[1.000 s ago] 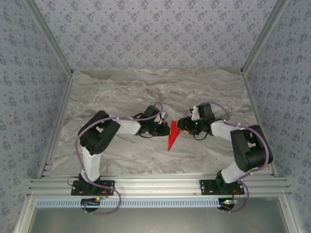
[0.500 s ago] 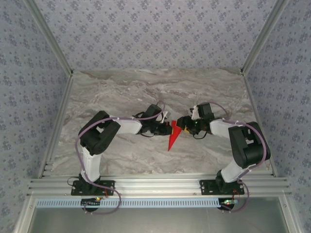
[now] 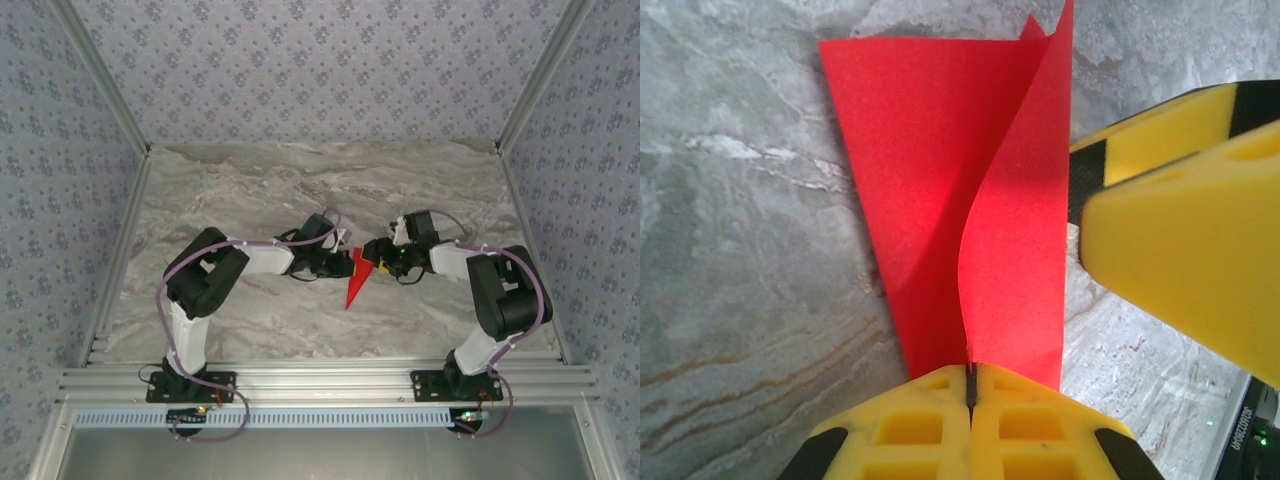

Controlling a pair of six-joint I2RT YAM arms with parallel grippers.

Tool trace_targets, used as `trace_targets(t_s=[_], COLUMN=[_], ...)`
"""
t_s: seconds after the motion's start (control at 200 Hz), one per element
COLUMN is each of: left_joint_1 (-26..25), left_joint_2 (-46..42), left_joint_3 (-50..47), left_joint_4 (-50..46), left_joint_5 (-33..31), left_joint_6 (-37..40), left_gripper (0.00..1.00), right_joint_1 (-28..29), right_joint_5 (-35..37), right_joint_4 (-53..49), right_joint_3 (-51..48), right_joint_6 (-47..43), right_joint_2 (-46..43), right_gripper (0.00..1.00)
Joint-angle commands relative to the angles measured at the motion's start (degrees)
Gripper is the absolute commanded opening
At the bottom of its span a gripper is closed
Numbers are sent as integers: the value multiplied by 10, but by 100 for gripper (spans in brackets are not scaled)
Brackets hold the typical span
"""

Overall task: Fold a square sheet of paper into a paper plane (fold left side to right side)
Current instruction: Fold the wing for the fifth time at the center of the table.

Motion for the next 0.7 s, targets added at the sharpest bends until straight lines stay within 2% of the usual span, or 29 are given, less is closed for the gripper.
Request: trace_targets(t_s=[0.0,0.055,0.215,0.31,0.695], left_joint_1=[-3,-3,-3,-4,-3], left_joint_2=[12,13,15,16,17], left_joint_3=[15,15,15,16,14], left_joint_4=[-14,-14,-14,-14,-17], left_joint_5=[-12,-12,-15,-15,-18], left_joint_6=[12,12,12,11,13], left_gripper=[3,3,3,3,3], right_joint_1=[-2,-2,5,11,32], right_joint_5=[19,17,10,5,30], right_joint_4=[-28,-27,-29,-22,-46], right_joint_3=[4,2,9,21,70], right_joint_6=[-19,-19,-19,-17,-28], right_joint_2=[-23,-31,-31,-18,27], right_gripper=[57,55,36,29,28])
